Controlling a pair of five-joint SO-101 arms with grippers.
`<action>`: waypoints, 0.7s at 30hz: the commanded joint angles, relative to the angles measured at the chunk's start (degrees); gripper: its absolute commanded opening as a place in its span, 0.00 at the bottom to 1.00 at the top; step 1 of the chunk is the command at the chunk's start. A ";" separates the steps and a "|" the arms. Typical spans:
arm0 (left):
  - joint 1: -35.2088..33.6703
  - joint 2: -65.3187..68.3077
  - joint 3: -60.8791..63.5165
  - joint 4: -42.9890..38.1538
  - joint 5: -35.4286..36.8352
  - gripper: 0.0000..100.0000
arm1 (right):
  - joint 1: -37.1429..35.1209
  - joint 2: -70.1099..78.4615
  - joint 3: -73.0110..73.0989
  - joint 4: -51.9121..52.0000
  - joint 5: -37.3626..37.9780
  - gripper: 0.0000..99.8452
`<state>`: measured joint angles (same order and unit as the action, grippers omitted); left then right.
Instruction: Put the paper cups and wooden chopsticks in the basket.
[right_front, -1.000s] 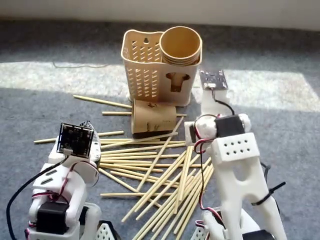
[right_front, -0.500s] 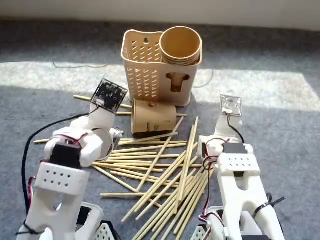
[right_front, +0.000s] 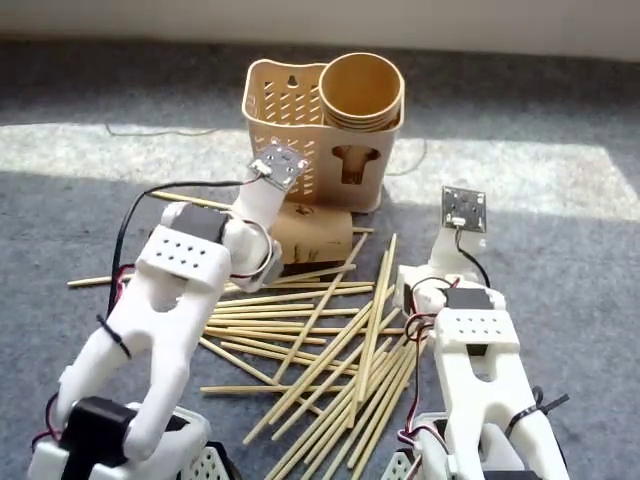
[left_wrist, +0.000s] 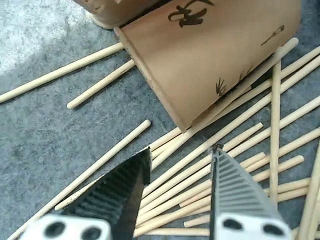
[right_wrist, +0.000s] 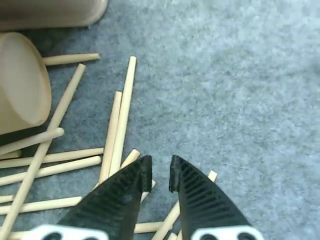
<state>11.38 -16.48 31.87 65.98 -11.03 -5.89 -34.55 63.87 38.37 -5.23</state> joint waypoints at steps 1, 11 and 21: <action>1.19 4.35 -4.53 -3.60 -0.62 0.20 | 0.48 -1.80 -0.22 -1.19 0.35 0.07; 4.70 11.47 -5.41 -7.30 -4.75 0.20 | 0.48 -1.71 -0.22 -1.27 0.62 0.07; 9.19 11.30 -5.49 -8.00 -4.48 0.20 | 0.84 -1.71 -0.22 -1.27 0.53 0.07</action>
<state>18.86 -4.53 29.23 58.68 -15.43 -5.89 -34.55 63.87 38.37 -5.23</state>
